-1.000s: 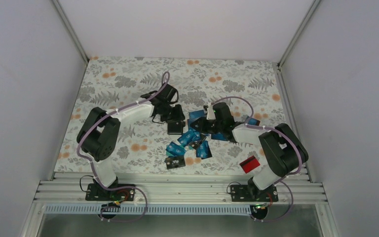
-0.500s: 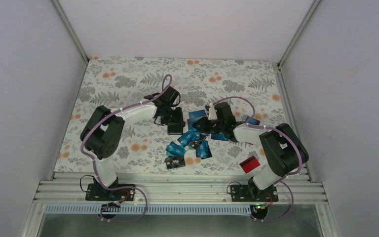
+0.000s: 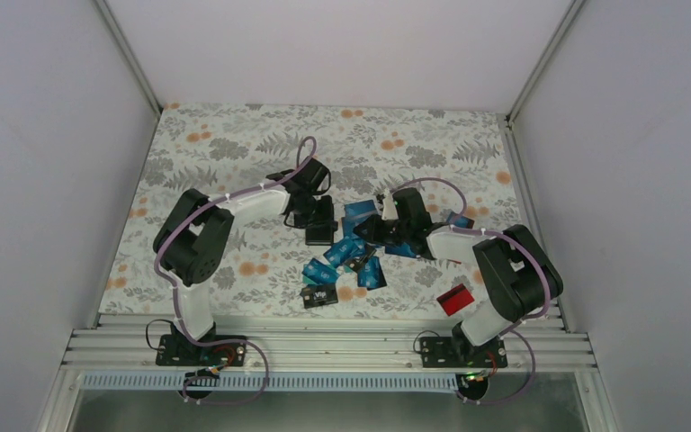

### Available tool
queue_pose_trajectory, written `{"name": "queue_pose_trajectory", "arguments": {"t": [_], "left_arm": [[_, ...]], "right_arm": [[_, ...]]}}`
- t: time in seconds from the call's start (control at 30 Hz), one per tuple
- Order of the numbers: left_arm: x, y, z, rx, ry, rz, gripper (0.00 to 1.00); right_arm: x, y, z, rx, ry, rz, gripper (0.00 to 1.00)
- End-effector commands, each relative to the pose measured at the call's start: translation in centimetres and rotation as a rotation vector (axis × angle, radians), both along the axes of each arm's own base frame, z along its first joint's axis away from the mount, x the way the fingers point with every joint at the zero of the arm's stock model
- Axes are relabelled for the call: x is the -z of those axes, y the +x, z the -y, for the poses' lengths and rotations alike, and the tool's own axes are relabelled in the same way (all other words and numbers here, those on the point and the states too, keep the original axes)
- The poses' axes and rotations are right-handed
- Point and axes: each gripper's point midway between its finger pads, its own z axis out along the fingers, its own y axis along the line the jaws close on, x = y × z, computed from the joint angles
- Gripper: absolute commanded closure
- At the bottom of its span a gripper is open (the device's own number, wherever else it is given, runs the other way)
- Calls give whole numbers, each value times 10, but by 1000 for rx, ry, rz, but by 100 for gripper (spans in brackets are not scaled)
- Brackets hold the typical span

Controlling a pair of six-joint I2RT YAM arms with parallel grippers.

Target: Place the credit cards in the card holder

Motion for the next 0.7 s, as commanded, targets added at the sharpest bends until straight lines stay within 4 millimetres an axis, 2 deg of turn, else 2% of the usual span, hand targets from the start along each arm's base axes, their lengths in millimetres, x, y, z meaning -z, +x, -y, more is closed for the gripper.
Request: {"name": "queue_pose_trajectory", "arguments": {"t": [0.0, 0.27, 0.47, 0.6, 0.67], "left_arm": [[-5, 5, 4, -9, 2, 16, 95], [-11, 9, 1, -3, 37, 34, 98], [-11, 9, -3, 6, 69, 44, 98], [-10, 7, -5, 9, 76, 44, 98], [-10, 7, -5, 9, 76, 45, 98]], "right_arm": [[-5, 1, 3, -6, 4, 27, 92], [-13, -2, -7, -46, 38, 38, 94], [-21, -14, -39, -136, 102, 33, 95], [-31, -14, -58, -184, 144, 41, 95], [-24, -12, -64, -193, 138, 24, 95]]}}
